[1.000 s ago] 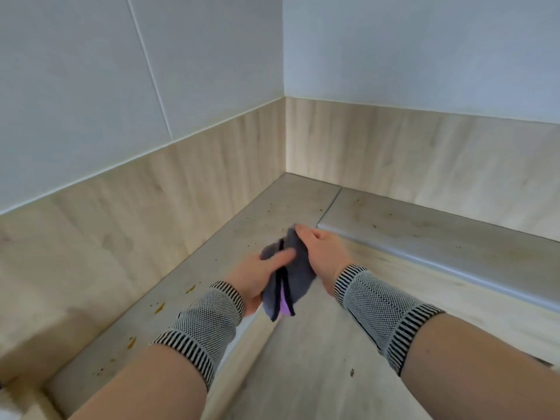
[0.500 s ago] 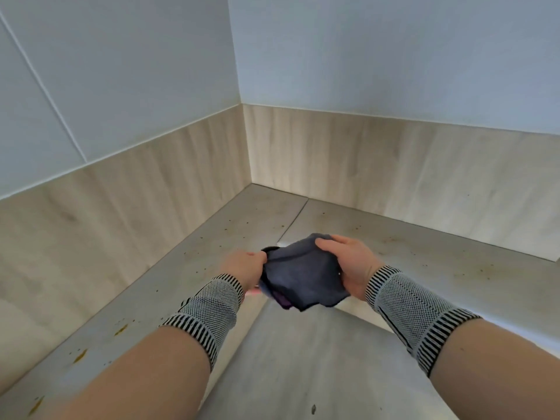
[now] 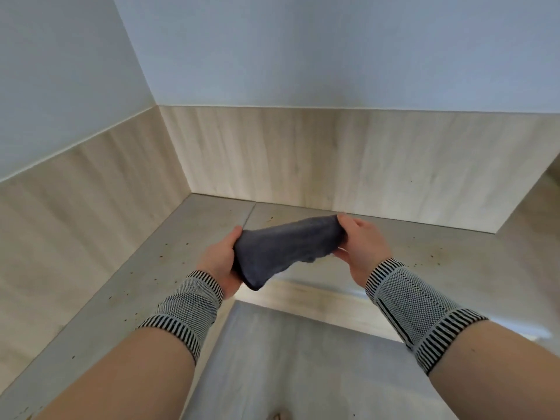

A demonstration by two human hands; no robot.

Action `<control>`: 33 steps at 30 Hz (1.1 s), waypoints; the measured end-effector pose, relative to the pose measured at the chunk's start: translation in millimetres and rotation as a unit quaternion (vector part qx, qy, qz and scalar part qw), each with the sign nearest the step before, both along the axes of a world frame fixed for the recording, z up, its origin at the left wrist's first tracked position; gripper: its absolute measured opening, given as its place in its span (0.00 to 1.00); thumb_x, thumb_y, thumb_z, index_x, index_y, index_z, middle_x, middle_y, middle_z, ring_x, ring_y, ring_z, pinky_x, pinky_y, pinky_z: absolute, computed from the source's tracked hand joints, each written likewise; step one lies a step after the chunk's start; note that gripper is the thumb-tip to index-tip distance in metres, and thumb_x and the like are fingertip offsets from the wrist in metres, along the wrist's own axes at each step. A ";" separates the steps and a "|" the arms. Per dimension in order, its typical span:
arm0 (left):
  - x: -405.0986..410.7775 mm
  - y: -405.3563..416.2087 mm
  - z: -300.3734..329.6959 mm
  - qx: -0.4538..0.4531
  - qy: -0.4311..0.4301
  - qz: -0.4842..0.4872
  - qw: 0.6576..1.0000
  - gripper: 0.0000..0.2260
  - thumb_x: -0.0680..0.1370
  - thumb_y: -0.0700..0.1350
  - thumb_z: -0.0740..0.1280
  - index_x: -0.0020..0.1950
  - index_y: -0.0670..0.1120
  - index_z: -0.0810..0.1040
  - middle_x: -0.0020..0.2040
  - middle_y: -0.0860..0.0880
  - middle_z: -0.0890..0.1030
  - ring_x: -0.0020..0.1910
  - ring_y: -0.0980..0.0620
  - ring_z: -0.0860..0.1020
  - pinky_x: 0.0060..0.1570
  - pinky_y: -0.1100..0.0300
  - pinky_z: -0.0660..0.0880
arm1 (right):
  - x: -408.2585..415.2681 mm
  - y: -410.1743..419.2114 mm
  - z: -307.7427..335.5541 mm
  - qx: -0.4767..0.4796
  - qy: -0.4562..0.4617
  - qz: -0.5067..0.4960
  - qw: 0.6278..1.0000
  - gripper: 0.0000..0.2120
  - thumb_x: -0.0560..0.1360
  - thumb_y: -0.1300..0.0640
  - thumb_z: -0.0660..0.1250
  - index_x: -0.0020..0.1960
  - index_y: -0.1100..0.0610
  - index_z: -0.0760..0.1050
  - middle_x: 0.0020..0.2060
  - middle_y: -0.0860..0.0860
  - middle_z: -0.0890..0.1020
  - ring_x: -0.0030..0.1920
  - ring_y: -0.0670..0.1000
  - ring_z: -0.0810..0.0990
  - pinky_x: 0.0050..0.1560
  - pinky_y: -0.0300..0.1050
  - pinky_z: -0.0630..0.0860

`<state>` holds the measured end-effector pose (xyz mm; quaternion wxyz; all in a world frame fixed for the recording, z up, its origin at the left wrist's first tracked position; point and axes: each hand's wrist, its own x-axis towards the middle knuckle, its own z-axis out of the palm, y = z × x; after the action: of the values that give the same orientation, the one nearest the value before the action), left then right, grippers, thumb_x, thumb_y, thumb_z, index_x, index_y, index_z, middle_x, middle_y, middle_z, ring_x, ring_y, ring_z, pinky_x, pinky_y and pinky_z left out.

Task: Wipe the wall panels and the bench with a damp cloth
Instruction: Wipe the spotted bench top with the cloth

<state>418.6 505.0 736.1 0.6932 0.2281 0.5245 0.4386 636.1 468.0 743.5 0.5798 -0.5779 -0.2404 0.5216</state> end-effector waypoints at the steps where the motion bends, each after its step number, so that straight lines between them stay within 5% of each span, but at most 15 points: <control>1: 6.3 11.5 -3.6 -0.003 -0.007 -0.019 1.000 0.16 0.81 0.51 0.66 0.58 0.40 0.80 0.53 0.42 0.85 0.48 0.43 0.85 0.40 0.52 0.82 | 6.2 5.7 -1.8 -0.001 -0.011 0.023 1.000 0.09 0.80 0.57 0.64 0.57 0.58 0.78 0.53 0.55 0.82 0.54 0.53 0.81 0.52 0.50 0.81; 4: 26.3 59.6 -15.9 0.007 0.048 -0.147 0.988 0.14 0.81 0.43 0.65 0.65 0.41 0.77 0.57 0.42 0.83 0.57 0.42 0.81 0.51 0.48 0.79 | 28.5 29.0 -10.7 -0.026 -0.098 0.055 0.993 0.13 0.76 0.68 0.66 0.59 0.60 0.74 0.50 0.57 0.82 0.48 0.54 0.81 0.51 0.51 0.80; 7: 46.6 103.3 -20.5 0.012 0.171 -0.210 0.963 0.14 0.80 0.38 0.66 0.66 0.39 0.74 0.55 0.42 0.81 0.51 0.46 0.80 0.40 0.54 0.77 | 54.2 55.0 -20.4 -0.078 -0.145 0.012 0.986 0.27 0.71 0.71 0.68 0.67 0.57 0.66 0.53 0.62 0.80 0.53 0.60 0.80 0.56 0.57 0.79; 10: 71.4 140.7 -23.1 0.086 0.231 -0.273 0.930 0.25 0.77 0.36 0.70 0.72 0.41 0.68 0.64 0.43 0.75 0.55 0.46 0.76 0.40 0.57 0.79 | 72.2 73.1 -21.4 -0.110 -0.232 0.073 0.964 0.34 0.70 0.68 0.69 0.73 0.54 0.64 0.61 0.60 0.76 0.58 0.59 0.78 0.58 0.51 0.77; 11: 79.4 150.0 -22.1 0.136 0.295 -0.334 0.885 0.26 0.75 0.36 0.71 0.72 0.42 0.69 0.65 0.45 0.75 0.56 0.47 0.76 0.44 0.58 0.80 | 77.3 77.2 -21.2 -0.139 -0.337 0.114 0.924 0.32 0.69 0.65 0.68 0.72 0.54 0.67 0.62 0.57 0.77 0.59 0.57 0.77 0.59 0.47 0.76; 13: 99.6 164.7 -16.5 0.239 0.453 -0.470 0.719 0.21 0.74 0.39 0.72 0.67 0.46 0.76 0.60 0.47 0.79 0.57 0.48 0.77 0.53 0.59 0.77 | 84.7 82.1 -17.1 -0.199 -0.503 0.153 0.827 0.22 0.72 0.62 0.65 0.66 0.53 0.75 0.58 0.53 0.80 0.57 0.54 0.78 0.53 0.40 0.72; 14: 108.7 169.4 -14.7 0.278 0.501 -0.502 0.648 0.15 0.75 0.42 0.71 0.62 0.47 0.80 0.54 0.48 0.81 0.55 0.49 0.78 0.52 0.60 0.75 | 90.1 84.2 -14.8 -0.218 -0.526 0.138 0.810 0.16 0.74 0.62 0.64 0.60 0.53 0.79 0.52 0.53 0.82 0.54 0.54 0.79 0.49 0.39 0.71; 16: 125.6 180.6 -9.1 0.321 0.531 -0.512 0.595 0.04 0.77 0.45 0.69 0.48 0.47 0.83 0.41 0.51 0.80 0.46 0.50 0.78 0.43 0.61 0.71 | 109.2 89.1 -11.4 -0.224 -0.514 0.075 0.825 0.05 0.74 0.59 0.65 0.45 0.54 0.79 0.39 0.52 0.81 0.44 0.54 0.78 0.40 0.40 0.69; 18: 139.0 193.9 -6.2 0.329 0.504 -0.491 0.630 0.12 0.79 0.47 0.67 0.36 0.47 0.76 0.32 0.52 0.74 0.36 0.53 0.73 0.37 0.60 0.66 | 130.5 92.5 -6.6 -0.192 -0.445 -0.002 0.875 0.06 0.74 0.56 0.68 0.39 0.56 0.78 0.34 0.52 0.79 0.40 0.53 0.76 0.38 0.42 0.71; 21: 162.7 202.1 -4.5 0.238 0.353 -0.436 0.793 0.12 0.80 0.47 0.66 0.37 0.46 0.76 0.36 0.48 0.77 0.39 0.50 0.76 0.46 0.56 0.76 | 153.0 99.5 0.5 -0.146 -0.330 -0.060 0.931 0.10 0.77 0.51 0.67 0.47 0.58 0.80 0.44 0.54 0.83 0.47 0.52 0.80 0.53 0.53 0.79; 23: 187.4 201.4 -3.0 0.139 0.240 -0.382 0.881 0.08 0.81 0.45 0.65 0.45 0.43 0.78 0.44 0.44 0.81 0.45 0.45 0.80 0.49 0.46 0.81 | 162.8 107.8 1.0 -0.136 -0.341 -0.070 0.927 0.12 0.79 0.48 0.63 0.52 0.56 0.79 0.48 0.52 0.83 0.48 0.52 0.80 0.54 0.52 0.78; 27: 246.9 194.2 -6.2 0.046 0.151 -0.370 0.916 0.13 0.82 0.50 0.64 0.57 0.41 0.77 0.50 0.41 0.83 0.45 0.44 0.83 0.36 0.53 0.81 | 174.7 129.6 3.8 -0.098 -0.424 -0.048 0.899 0.16 0.80 0.45 0.61 0.52 0.57 0.78 0.46 0.52 0.81 0.47 0.52 0.78 0.48 0.44 0.71; 30: 297.0 192.9 -17.0 0.020 0.114 -0.387 0.915 0.17 0.79 0.58 0.66 0.54 0.45 0.79 0.48 0.44 0.83 0.43 0.46 0.83 0.40 0.53 0.81 | 191.6 141.7 -3.2 -0.104 -0.400 0.111 0.904 0.07 0.76 0.54 0.67 0.48 0.57 0.80 0.45 0.55 0.83 0.46 0.53 0.80 0.50 0.47 0.77; 33: 340.7 194.3 -39.9 0.008 0.118 -0.378 0.918 0.12 0.81 0.47 0.67 0.61 0.42 0.77 0.48 0.43 0.83 0.43 0.46 0.83 0.43 0.50 0.82 | 236.5 140.5 -25.5 -0.124 -0.350 0.173 0.912 0.11 0.72 0.65 0.65 0.44 0.51 0.82 0.44 0.56 0.84 0.47 0.55 0.81 0.56 0.52 0.78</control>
<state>759.4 699.3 696.3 0.7383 0.4651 0.4741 0.1181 872.6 608.5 718.0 0.2832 -0.7402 -0.4569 0.4038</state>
